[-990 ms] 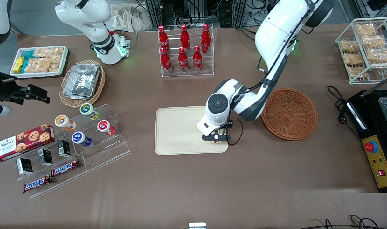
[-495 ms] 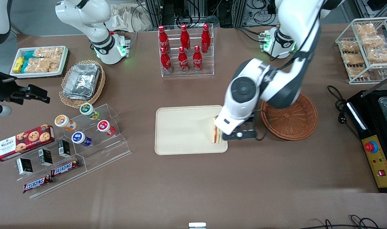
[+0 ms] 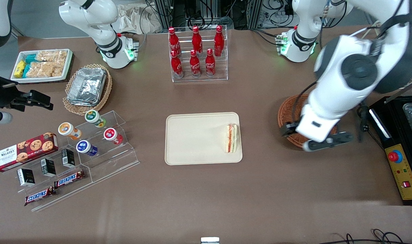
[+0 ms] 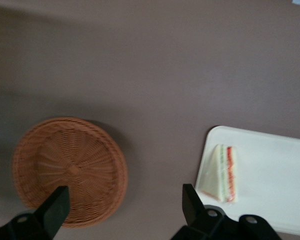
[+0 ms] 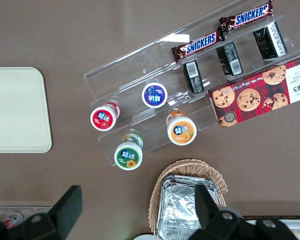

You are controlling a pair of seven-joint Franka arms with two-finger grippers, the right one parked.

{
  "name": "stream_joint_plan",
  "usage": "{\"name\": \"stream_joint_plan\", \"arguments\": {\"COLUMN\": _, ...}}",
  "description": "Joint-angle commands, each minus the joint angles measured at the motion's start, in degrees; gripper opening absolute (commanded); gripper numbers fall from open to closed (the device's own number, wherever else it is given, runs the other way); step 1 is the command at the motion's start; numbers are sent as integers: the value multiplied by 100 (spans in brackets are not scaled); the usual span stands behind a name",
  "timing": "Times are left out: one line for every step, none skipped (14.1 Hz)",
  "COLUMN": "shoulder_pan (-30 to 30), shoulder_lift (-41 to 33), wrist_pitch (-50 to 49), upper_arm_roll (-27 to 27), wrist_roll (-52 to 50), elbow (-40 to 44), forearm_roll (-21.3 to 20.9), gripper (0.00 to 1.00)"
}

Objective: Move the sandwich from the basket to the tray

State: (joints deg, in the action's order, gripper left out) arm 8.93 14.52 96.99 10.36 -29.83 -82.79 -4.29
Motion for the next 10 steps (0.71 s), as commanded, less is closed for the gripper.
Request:
{"name": "stream_joint_plan", "arguments": {"shoulder_pan": -146, "shoulder_lift": -1150, "wrist_pitch": -119, "upper_arm_roll": -331, "wrist_roll": 1080, "elbow": -947, "forearm_roll": 235, "gripper": 100}}
{"name": "stream_joint_plan", "arguments": {"shoulder_pan": -146, "shoulder_lift": -1492, "wrist_pitch": -145, "upper_arm_roll": -489, "wrist_roll": 1598, "elbow": -1236, "forearm_roll": 262, "gripper": 100}}
{"name": "stream_joint_plan", "arguments": {"shoulder_pan": -146, "shoulder_lift": -1766, "wrist_pitch": -145, "upper_arm_roll": -708, "wrist_roll": 2160, "elbow": -1526, "forearm_roll": 262, "gripper": 100}}
{"name": "stream_joint_plan", "arguments": {"shoulder_pan": -155, "shoulder_lift": -1951, "wrist_pitch": -180, "upper_arm_roll": -858, "wrist_roll": 2783, "elbow": -1660, "forearm_roll": 262, "gripper": 100}}
{"name": "stream_joint_plan", "arguments": {"shoulder_pan": -268, "shoulder_lift": -1944, "wrist_pitch": -354, "upper_arm_roll": -921, "wrist_roll": 3355, "elbow": -1626, "forearm_roll": 262, "gripper": 100}}
{"name": "stream_joint_plan", "arguments": {"shoulder_pan": -365, "shoulder_lift": -1918, "wrist_pitch": -478, "upper_arm_roll": -904, "wrist_roll": 3587, "elbow": -1539, "forearm_roll": 245, "gripper": 100}}
{"name": "stream_joint_plan", "arguments": {"shoulder_pan": -349, "shoulder_lift": -1883, "wrist_pitch": -514, "upper_arm_roll": -895, "wrist_roll": 3537, "elbow": -1469, "forearm_roll": 184, "gripper": 100}}
{"name": "stream_joint_plan", "arguments": {"shoulder_pan": -322, "shoulder_lift": -1796, "wrist_pitch": -497, "upper_arm_roll": -886, "wrist_roll": 3337, "elbow": -1407, "forearm_roll": 122, "gripper": 100}}
{"name": "stream_joint_plan", "arguments": {"shoulder_pan": -322, "shoulder_lift": -1655, "wrist_pitch": -505, "upper_arm_roll": -869, "wrist_roll": 3187, "elbow": -1215, "forearm_roll": 122, "gripper": 100}}
{"name": "stream_joint_plan", "arguments": {"shoulder_pan": -296, "shoulder_lift": -1506, "wrist_pitch": -506, "upper_arm_roll": -869, "wrist_roll": 3107, "elbow": -1065, "forearm_roll": 131, "gripper": 100}}
